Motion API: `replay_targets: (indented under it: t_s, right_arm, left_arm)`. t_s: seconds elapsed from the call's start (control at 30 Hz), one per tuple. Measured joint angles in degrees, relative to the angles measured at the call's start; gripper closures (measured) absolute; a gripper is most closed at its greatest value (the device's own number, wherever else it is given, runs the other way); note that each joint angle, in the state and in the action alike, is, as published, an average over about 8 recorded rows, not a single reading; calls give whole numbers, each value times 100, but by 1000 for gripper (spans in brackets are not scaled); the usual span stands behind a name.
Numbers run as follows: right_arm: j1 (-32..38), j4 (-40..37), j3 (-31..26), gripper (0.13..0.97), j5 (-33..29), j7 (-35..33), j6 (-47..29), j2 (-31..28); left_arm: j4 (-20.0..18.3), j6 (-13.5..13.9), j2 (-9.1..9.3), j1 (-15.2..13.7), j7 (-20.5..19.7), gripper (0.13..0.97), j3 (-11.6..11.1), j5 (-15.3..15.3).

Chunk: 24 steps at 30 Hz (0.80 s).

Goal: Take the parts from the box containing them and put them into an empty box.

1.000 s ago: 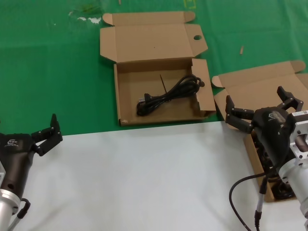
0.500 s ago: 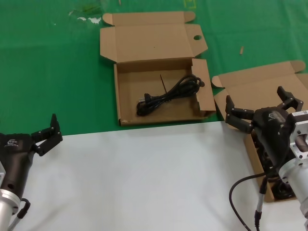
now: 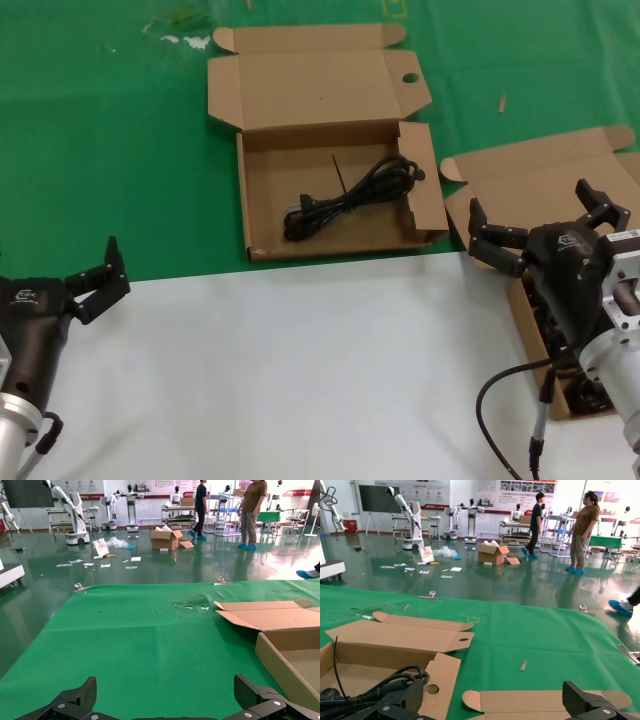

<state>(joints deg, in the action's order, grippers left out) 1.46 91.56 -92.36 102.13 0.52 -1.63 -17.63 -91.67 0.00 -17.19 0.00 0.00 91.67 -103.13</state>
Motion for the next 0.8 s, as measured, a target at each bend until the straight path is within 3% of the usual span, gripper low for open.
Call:
replay_targets:
  t_s: [0.8]
  right_arm:
    - [0,0,0,129,0,0,0,0]
  left_arm:
    - [0,0,0,0,0,132,0,0]
